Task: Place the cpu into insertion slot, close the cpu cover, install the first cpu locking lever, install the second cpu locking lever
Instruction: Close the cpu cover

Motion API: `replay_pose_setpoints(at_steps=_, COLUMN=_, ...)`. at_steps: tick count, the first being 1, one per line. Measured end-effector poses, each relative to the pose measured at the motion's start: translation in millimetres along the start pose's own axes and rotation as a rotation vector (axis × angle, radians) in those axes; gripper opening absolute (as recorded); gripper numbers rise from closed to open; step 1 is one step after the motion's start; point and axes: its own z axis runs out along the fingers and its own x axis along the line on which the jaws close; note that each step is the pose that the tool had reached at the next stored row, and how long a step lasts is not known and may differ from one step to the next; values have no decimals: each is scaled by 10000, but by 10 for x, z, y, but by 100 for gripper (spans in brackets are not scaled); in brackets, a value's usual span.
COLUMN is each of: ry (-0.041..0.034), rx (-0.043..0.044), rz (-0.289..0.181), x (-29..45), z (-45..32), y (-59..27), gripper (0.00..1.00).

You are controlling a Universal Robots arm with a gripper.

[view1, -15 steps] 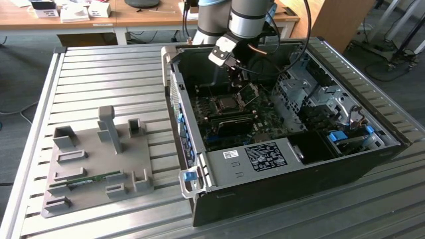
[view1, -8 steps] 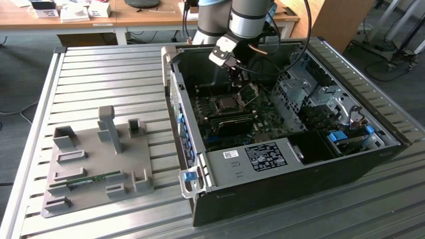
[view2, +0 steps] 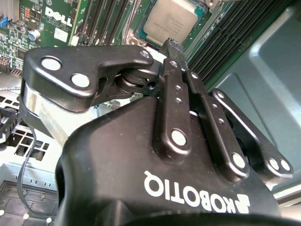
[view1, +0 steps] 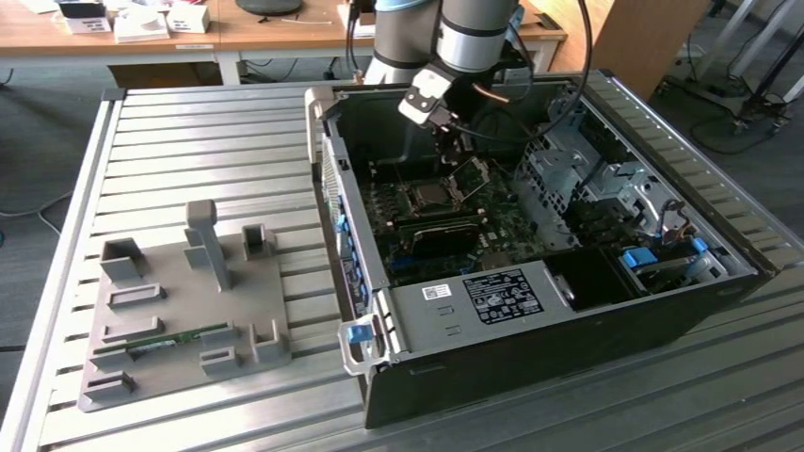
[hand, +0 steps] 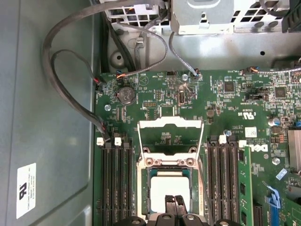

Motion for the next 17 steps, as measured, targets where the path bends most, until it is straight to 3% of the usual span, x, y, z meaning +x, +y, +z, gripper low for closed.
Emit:
replay_pose_setpoints(at_steps=14, ry=0, rx=-1, rz=0, x=1, z=-16, y=35, gripper=11)
replay_pose_setpoints(at_steps=15, ry=0, rx=0, rz=0, x=2, z=-80, y=38, gripper=11)
replay_pose_setpoints(at_steps=17, ry=-1, rx=0, rz=1, x=2, z=-106, y=39, gripper=11)
